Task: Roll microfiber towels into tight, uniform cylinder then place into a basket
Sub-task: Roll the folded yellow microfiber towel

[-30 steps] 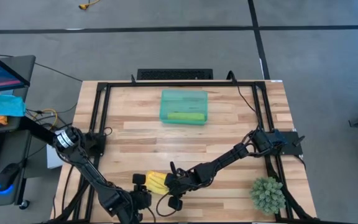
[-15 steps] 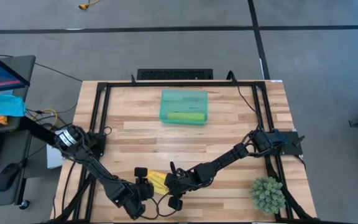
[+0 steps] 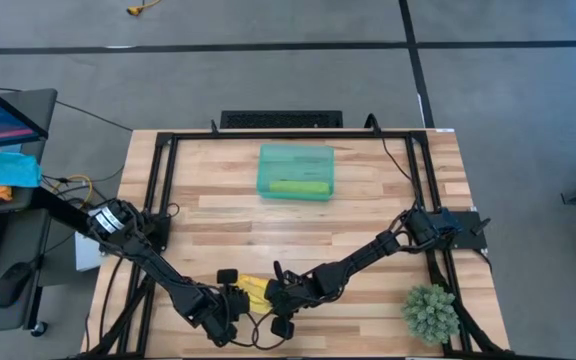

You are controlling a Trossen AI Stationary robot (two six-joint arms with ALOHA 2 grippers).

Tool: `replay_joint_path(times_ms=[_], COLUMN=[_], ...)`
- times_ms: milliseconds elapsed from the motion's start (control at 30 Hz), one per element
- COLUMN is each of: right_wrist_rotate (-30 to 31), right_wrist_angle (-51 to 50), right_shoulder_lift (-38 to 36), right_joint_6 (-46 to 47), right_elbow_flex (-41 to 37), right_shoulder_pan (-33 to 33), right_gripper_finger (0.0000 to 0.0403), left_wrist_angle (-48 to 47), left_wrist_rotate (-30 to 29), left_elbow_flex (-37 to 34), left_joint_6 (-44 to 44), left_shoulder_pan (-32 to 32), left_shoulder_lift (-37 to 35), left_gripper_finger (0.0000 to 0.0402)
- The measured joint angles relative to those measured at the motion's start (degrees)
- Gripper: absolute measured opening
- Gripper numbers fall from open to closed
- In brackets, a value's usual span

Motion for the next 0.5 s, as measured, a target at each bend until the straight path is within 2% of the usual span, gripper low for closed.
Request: replay_joint_path(times_ms=[233,400,500], right_wrist_rotate=[-0.21,-8.48,-9.18], right_wrist_angle=[-0.10,-1.11,-2.46], right_shoulder_lift=[0.00,-0.88,-1.80], right_joint_6=[1.08,1.67,1.29], right_elbow_flex=[0.00,0.00,-0.11], right_shoulder_pan=[-1.17,-3.44,-4.13], right_gripper_finger=[0.0110,0.0147,0.0157], left_wrist_angle=[-0.11,-0.13,-0.15], left_wrist_rotate=[0.93,0.89,0.90], left_elbow_flex=[0.02,0.00,0.00], left_joint_6=[-1.34,-1.65,-1.71], left_shoulder_pan=[0.17,0.15,0.15], left_shoulder_lift=[0.00,0.04,0.07], left_gripper_finger=[0.0113,0.0113,0.0113])
